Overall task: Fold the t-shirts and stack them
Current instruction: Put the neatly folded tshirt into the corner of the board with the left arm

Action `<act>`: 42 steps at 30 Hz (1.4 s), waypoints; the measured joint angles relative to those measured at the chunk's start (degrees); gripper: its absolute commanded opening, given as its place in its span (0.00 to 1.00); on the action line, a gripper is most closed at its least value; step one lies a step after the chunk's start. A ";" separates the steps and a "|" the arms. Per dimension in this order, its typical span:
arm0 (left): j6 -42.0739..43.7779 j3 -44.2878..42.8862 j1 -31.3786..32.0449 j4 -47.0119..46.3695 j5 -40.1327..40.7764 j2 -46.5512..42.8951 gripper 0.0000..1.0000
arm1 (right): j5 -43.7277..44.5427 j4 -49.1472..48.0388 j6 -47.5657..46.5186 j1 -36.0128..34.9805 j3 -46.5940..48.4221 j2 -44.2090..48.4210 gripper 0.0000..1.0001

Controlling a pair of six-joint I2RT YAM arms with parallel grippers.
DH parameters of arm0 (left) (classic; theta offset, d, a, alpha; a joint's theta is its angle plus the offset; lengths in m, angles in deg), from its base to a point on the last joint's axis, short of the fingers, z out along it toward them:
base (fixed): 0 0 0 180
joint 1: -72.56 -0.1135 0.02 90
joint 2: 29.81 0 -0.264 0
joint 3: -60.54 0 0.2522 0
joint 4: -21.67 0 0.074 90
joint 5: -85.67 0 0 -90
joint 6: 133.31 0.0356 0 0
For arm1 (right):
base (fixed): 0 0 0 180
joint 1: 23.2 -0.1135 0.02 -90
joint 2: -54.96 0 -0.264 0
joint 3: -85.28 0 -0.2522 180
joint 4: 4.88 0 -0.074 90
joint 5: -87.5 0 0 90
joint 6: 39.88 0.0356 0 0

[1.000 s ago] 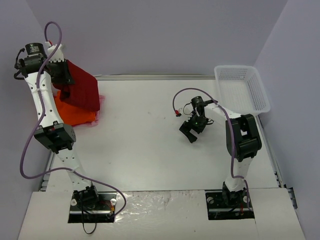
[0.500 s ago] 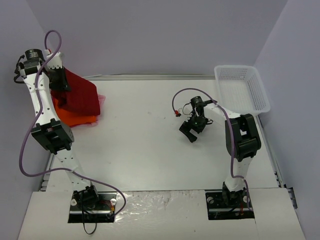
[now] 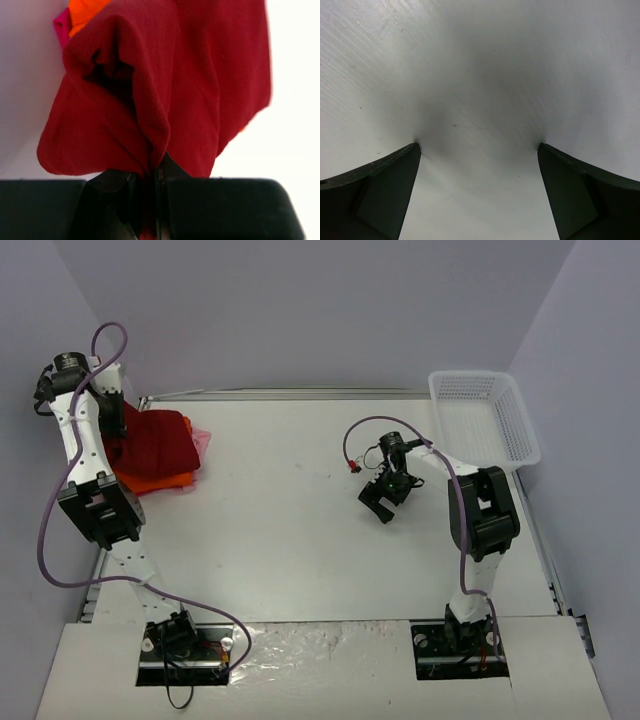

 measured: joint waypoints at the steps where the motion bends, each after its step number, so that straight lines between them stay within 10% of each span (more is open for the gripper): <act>1: 0.26 1.27 -0.02 -1.14 1.20 0.00 0.02 | 0.07 0.02 0.07 -0.04 0.04 -0.04 1.00; 16: 0.85 9.33 0.61 -14.80 10.82 1.44 0.04 | 0.68 0.68 0.72 -0.11 1.16 -1.05 1.00; 20: 1.99 7.45 1.99 -16.81 13.31 3.04 0.23 | 0.83 0.90 0.81 -0.11 1.44 -1.27 1.00; 22: 3.13 7.04 3.26 -18.12 15.10 3.52 0.57 | 0.90 0.94 0.87 -0.11 1.53 -1.36 1.00; 25: 4.31 6.93 5.31 -19.89 17.79 3.65 0.82 | 0.96 0.96 0.92 -0.11 1.57 -1.40 1.00; 42: 5.53 17.22 7.54 -23.71 23.28 -8.46 0.93 | 0.98 0.85 0.94 -0.11 1.44 -1.16 1.00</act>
